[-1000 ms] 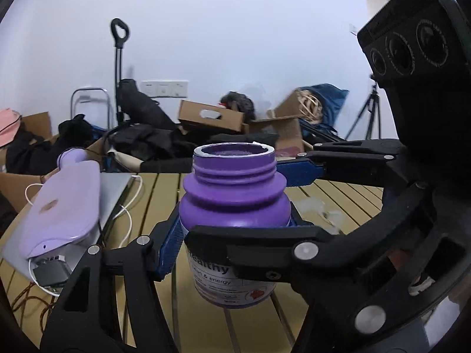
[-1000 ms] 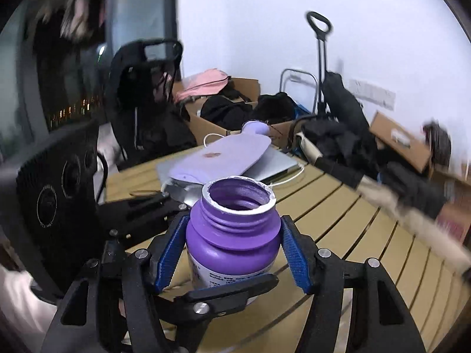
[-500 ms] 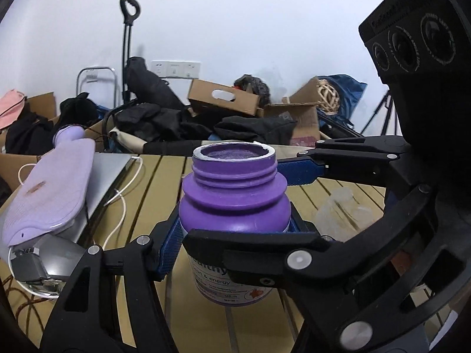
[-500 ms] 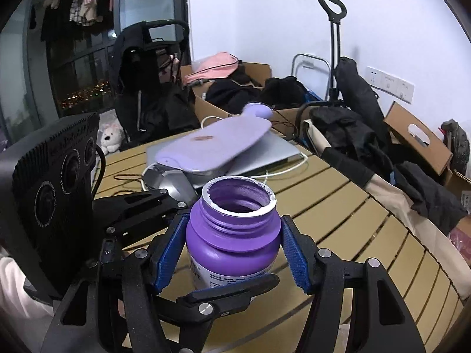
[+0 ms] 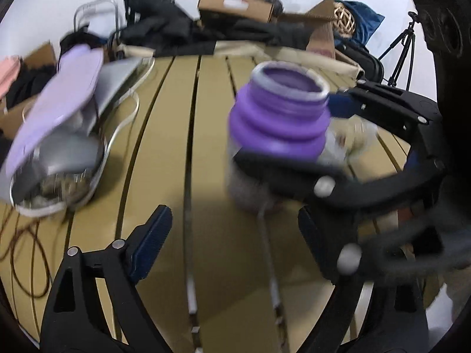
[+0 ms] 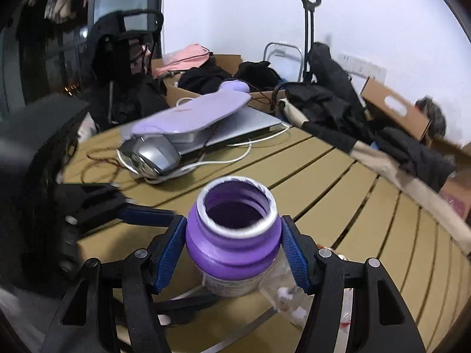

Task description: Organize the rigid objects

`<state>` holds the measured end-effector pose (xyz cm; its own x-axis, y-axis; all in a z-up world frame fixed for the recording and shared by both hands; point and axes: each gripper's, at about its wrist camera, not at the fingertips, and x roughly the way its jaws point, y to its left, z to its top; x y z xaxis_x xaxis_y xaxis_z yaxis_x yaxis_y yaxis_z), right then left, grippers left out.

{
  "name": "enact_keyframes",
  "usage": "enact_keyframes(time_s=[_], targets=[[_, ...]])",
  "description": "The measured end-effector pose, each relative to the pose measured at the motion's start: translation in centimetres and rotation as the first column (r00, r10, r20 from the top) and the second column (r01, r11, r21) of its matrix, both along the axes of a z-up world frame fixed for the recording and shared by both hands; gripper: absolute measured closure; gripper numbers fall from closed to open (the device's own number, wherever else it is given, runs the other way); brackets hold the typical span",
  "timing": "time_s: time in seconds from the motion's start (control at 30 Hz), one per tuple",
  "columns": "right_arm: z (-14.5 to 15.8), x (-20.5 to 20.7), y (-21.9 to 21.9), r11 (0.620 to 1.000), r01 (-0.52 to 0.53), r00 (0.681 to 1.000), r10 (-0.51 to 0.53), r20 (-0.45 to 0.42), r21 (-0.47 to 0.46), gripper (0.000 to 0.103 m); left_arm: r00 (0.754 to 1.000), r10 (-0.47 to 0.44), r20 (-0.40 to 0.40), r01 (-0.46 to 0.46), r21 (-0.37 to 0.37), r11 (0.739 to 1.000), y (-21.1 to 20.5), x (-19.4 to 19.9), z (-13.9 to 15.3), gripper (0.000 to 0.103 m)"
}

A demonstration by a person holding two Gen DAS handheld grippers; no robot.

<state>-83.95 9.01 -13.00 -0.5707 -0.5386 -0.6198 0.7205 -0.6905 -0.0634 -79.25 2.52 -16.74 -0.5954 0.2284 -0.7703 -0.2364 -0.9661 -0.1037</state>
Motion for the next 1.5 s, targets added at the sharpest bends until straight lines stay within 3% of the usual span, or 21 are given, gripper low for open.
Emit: enact_keyframes(time_s=[0.17, 0.27, 0.37, 0.43, 0.5, 0.6, 0.77, 0.9, 1.0, 1.1, 1.23, 1.33, 1.5], targets=[[0.2, 0.4, 1.0, 0.998, 0.059, 0.997, -0.057, 0.057, -0.038, 0.034, 0.999, 0.029, -0.027, -0.029, 0.005, 1.000, -1.3, 2.2, 0.8, 0.015], [1.4, 1.4, 2.3, 0.993, 0.090, 0.993, -0.083, 0.080, -0.082, 0.023, 0.997, 0.047, -0.054, -0.048, -0.008, 0.999, -1.6, 3.4, 1.5, 0.014], [3.1, 3.4, 4.8, 0.983, 0.132, 0.989, -0.122, 0.083, -0.127, 0.023, 0.990, 0.092, -0.107, -0.095, -0.017, 0.995, -2.4, 4.9, 2.8, 0.013], [4.2, 4.8, 7.0, 0.971, 0.197, 0.979, -0.188, 0.077, -0.133, 0.023, 0.976, 0.153, -0.154, -0.157, -0.015, 0.988, -3.1, 5.7, 3.6, 0.002], [4.9, 5.8, 8.9, 0.956, 0.270, 0.962, -0.263, 0.074, -0.118, 0.023, 0.954, 0.216, -0.207, -0.221, -0.002, 0.975, -3.9, 7.1, 4.1, 0.001], [5.5, 7.6, 11.5, 0.922, 0.368, 0.929, -0.361, 0.079, -0.121, 0.023, 0.940, 0.269, -0.208, -0.276, -0.007, 0.961, -4.4, 8.4, 5.0, 0.001], [6.0, 10.7, 12.9, 0.889, 0.437, 0.898, -0.423, 0.122, -0.135, 0.023, 0.908, 0.275, -0.317, -0.290, 0.000, 0.957, -3.2, 13.3, 9.3, 0.001], [8.3, 15.7, 13.2, 0.873, 0.462, 0.885, -0.443, 0.142, -0.156, 0.023, 0.902, 0.263, -0.342, -0.296, -0.047, 0.954, -2.5, 20.0, 11.8, 0.001], [10.6, 21.1, 13.9, 0.869, 0.463, 0.885, -0.446, 0.131, -0.172, 0.023, 0.912, 0.262, -0.316, -0.284, -0.024, 0.959, -2.9, 25.0, 13.2, 0.001], [13.1, 27.0, 14.7, 0.857, 0.474, 0.881, -0.459, 0.115, -0.204, 0.023, 0.906, 0.255, -0.336, -0.280, -0.027, 0.959, -3.0, 31.1, 15.5, 0.001], [16.0, 34.8, 14.9, 0.860, 0.464, 0.885, -0.461, 0.065, -0.214, 0.023, 0.891, 0.314, -0.327, -0.309, 0.070, 0.949, -3.4, 40.0, 18.2, 0.000], [17.0, 41.3, 15.5, 0.863, 0.426, 0.903, -0.421, 0.082, -0.271, 0.023, 0.904, 0.300, -0.305, -0.293, 0.070, 0.954, -2.9, 46.6, 18.1, 0.000], [15.5, 52.7, 15.7, 0.872, 0.431, 0.899, -0.436, 0.033, -0.233, 0.022, 0.861, 0.301, -0.409, -0.331, -0.004, 0.944, -1.3, 58.0, 16.1, 0.000]])
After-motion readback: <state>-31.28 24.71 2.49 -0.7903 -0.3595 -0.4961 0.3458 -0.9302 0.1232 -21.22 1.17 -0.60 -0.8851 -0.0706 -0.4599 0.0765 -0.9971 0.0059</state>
